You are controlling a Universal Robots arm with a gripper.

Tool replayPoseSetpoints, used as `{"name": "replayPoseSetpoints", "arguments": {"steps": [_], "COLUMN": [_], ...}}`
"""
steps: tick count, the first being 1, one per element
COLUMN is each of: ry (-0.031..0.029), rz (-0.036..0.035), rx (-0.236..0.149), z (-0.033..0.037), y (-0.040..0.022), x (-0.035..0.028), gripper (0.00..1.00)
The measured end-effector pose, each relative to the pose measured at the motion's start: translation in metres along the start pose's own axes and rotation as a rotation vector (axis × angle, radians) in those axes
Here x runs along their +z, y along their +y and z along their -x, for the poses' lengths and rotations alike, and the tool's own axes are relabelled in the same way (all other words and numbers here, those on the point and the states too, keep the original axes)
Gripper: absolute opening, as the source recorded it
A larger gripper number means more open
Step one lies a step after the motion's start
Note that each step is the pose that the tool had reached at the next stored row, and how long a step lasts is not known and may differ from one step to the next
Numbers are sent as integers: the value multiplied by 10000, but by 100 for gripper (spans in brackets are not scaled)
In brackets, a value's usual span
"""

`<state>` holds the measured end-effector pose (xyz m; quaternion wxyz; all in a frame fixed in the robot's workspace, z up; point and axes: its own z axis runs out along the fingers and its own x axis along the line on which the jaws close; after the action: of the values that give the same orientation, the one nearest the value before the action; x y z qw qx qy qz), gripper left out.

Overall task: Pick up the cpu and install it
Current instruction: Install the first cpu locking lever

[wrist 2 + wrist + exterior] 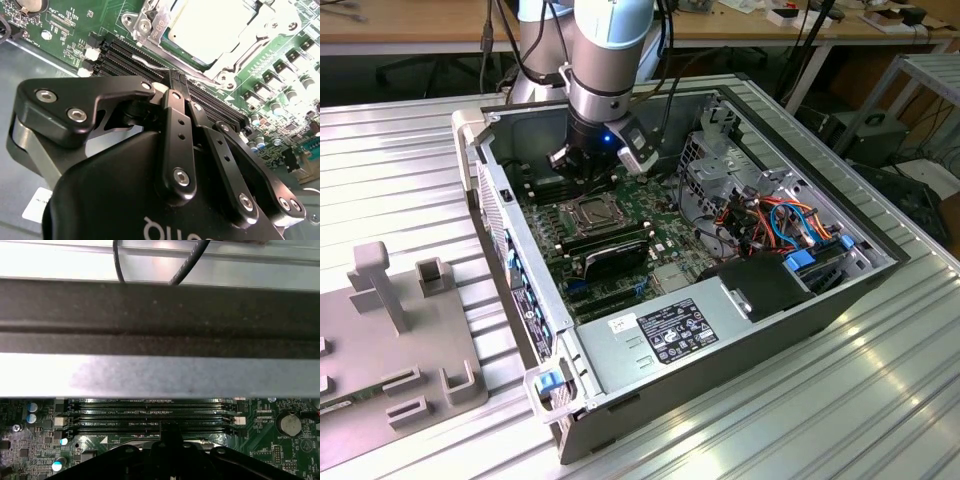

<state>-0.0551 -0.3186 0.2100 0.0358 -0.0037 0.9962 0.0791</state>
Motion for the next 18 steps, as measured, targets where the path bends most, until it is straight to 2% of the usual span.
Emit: {"name": "replayPoseSetpoints", "arguments": {"steps": [6,18], "ry": [0,2], "rz": [1,12], "rx": [0,1], "z": [29,42], "y": [-9,-20], "x": [56,118], "gripper": [11,11]}}
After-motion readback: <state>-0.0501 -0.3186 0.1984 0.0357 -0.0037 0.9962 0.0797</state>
